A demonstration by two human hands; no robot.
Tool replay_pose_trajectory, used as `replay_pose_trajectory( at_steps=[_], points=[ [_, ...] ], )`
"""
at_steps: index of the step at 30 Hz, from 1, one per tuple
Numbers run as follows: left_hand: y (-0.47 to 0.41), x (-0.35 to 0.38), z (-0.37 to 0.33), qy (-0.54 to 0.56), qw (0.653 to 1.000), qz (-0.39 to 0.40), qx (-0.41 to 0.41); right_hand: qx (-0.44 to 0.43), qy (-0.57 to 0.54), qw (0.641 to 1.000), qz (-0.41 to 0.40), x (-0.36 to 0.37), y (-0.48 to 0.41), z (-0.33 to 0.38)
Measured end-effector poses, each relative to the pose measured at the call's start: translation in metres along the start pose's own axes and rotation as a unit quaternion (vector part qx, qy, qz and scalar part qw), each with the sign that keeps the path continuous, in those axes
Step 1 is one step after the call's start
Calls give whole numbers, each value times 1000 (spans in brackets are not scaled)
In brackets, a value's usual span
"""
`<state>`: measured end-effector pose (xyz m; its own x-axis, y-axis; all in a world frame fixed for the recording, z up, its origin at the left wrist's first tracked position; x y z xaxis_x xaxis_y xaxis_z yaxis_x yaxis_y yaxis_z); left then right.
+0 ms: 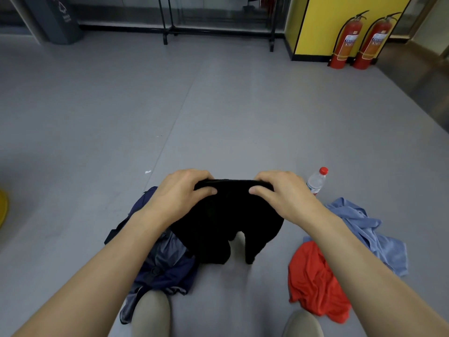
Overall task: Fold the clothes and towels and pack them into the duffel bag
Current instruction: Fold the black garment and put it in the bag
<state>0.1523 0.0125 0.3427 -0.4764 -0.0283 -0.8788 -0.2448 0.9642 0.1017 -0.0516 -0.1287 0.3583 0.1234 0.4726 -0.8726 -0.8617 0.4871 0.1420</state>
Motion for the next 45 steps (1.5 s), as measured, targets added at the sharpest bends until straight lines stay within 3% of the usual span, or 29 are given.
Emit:
replay_pose_trajectory(
  at_steps=[4,10,14,19,25,30,32,36,41,45],
  points=[
    [-4,-3,18,-38,997,-11,-60,27,8,999,-40,-8,2,-9],
    [-4,-12,11,-61,990,-117,-43,40,15,998,-40,-15,2,-9],
    [-7,-12,9,-64,984,-162,-32,62,38,997,18,-15,4,-22],
    [-36,3,15,-71,988,-138,-27,108,104,987,61,-12,-11,-65],
    [-107,-31,7,-147,981,-126,-12,101,202,970,-88,-73,-54,-96],
    [-133,-82,-37,-142,948,-276,74,54,198,948,-244,-127,-53,-94],
    [-127,-81,-47,-121,938,-300,124,22,195,938,-287,-128,-35,-96],
    [-111,-18,-23,-120,950,-235,165,-10,196,940,-280,-77,-4,-126],
    [-85,124,30,-164,965,-77,189,10,177,967,-182,57,16,-192],
    [-67,242,72,-218,962,48,157,36,123,988,-88,177,28,-244]
  ],
)
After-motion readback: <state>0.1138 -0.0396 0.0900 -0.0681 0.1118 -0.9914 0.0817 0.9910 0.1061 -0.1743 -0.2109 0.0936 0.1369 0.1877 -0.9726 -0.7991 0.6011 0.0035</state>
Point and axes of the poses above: each hand's wrist, its own y-axis away from the middle knuckle, its own x-axis out of the palm, z = x × y, the point moved 2 cm from there along -y, towards the middle knuckle, and after that the axes turned 12 degrees about z, right-handed, at the moved point
